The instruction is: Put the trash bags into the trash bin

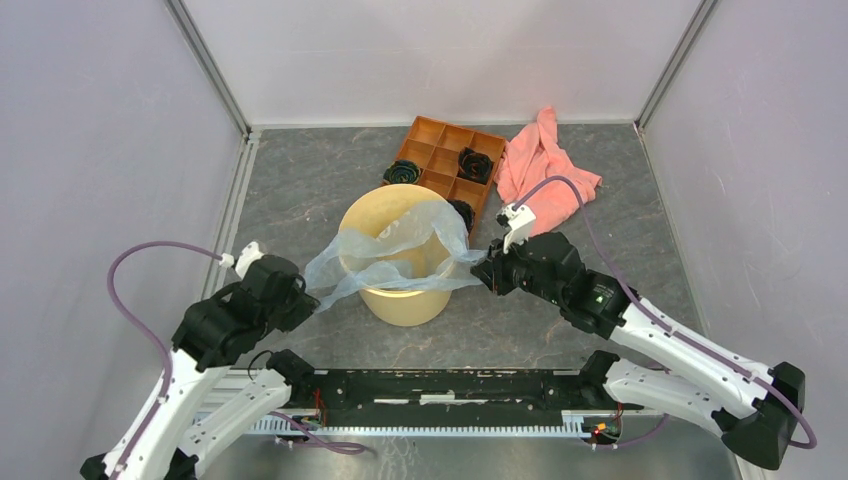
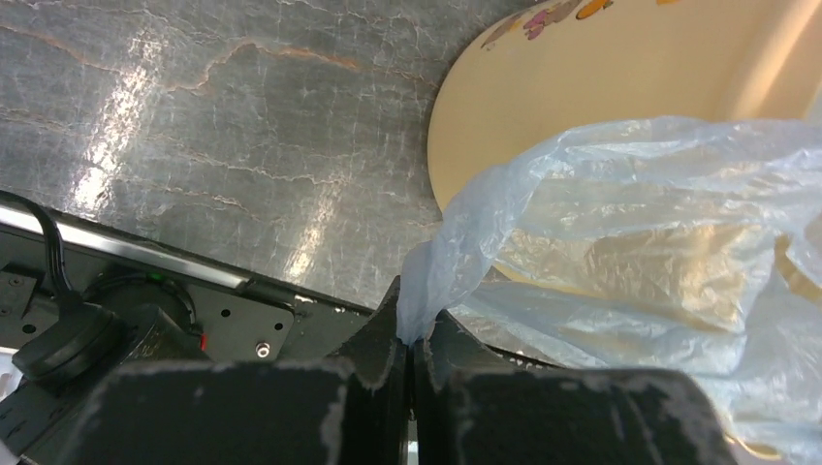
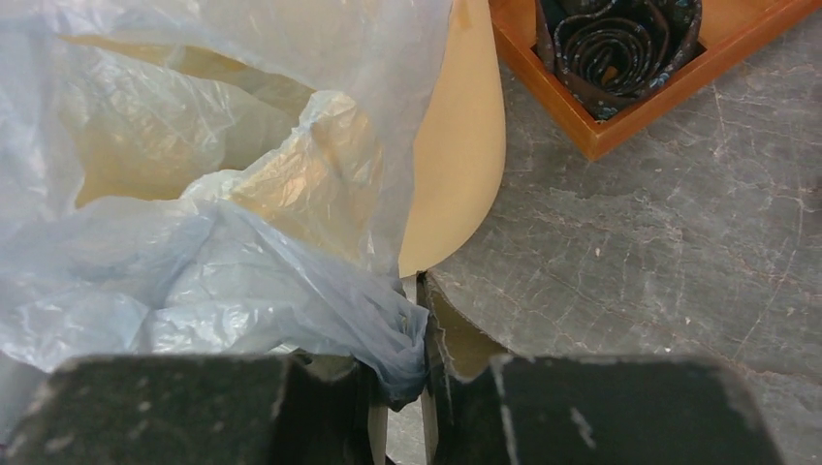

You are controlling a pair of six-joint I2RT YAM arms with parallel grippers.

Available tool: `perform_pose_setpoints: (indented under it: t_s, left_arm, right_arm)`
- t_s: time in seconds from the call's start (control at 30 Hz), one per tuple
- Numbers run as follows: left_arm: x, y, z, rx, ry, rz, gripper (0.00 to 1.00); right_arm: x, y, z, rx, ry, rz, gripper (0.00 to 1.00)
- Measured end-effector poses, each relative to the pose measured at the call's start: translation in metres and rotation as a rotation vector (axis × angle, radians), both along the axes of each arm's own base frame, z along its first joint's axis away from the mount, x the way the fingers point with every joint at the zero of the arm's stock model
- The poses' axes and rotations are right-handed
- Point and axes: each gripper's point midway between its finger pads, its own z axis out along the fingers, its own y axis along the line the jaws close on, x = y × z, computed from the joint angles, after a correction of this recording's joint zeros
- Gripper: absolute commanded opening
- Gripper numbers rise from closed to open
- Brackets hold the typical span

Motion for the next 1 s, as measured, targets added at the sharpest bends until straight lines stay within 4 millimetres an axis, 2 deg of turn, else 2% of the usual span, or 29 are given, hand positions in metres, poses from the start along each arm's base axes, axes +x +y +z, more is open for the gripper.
perform_pose_setpoints:
  t_s: [0.13, 0.23, 0.47, 0.6, 0.73, 0.8, 0.93, 1.0]
  left_arm:
    - [0.008, 0.001, -0.003, 0.014, -0.002, 0.037, 0.02]
    - [0.007, 0.006, 0.003, -0.006, -0.04, 0.062, 0.02]
    - [-0.004, 0.025, 0.049, -0.04, -0.164, 0.102, 0.02]
    - [-0.006, 0.026, 0.042, -0.026, -0.142, 0.103, 0.02]
    - [-0.006, 0.029, 0.032, -0.004, -0.119, 0.116, 0.02]
    - [-0.005, 0.032, 0.033, 0.003, -0.126, 0.138, 0.02]
    - [-0.003, 0.039, 0.044, 0.011, -0.166, 0.165, 0.02]
    - [-0.003, 0.041, 0.05, 0.004, -0.188, 0.173, 0.02]
  right_arm:
    - [0.001, -0.002, -0.004, -0.029, -0.034, 0.018, 0.22]
    - [-0.002, -0.002, -0.002, -0.032, -0.043, 0.041, 0.23]
    - [-0.022, 0.002, 0.009, 0.013, -0.029, 0.135, 0.25]
    - [-0.025, 0.0, -0.002, -0.002, -0.012, 0.138, 0.26]
    - [-0.028, -0.004, -0.014, -0.018, 0.007, 0.136, 0.33]
    - [-0.03, -0.006, -0.014, -0.013, 0.011, 0.137, 0.27]
    - [-0.036, -0.003, -0.01, 0.012, 0.021, 0.164, 0.0]
    - [-0.038, -0.002, -0.009, 0.02, 0.024, 0.17, 0.0]
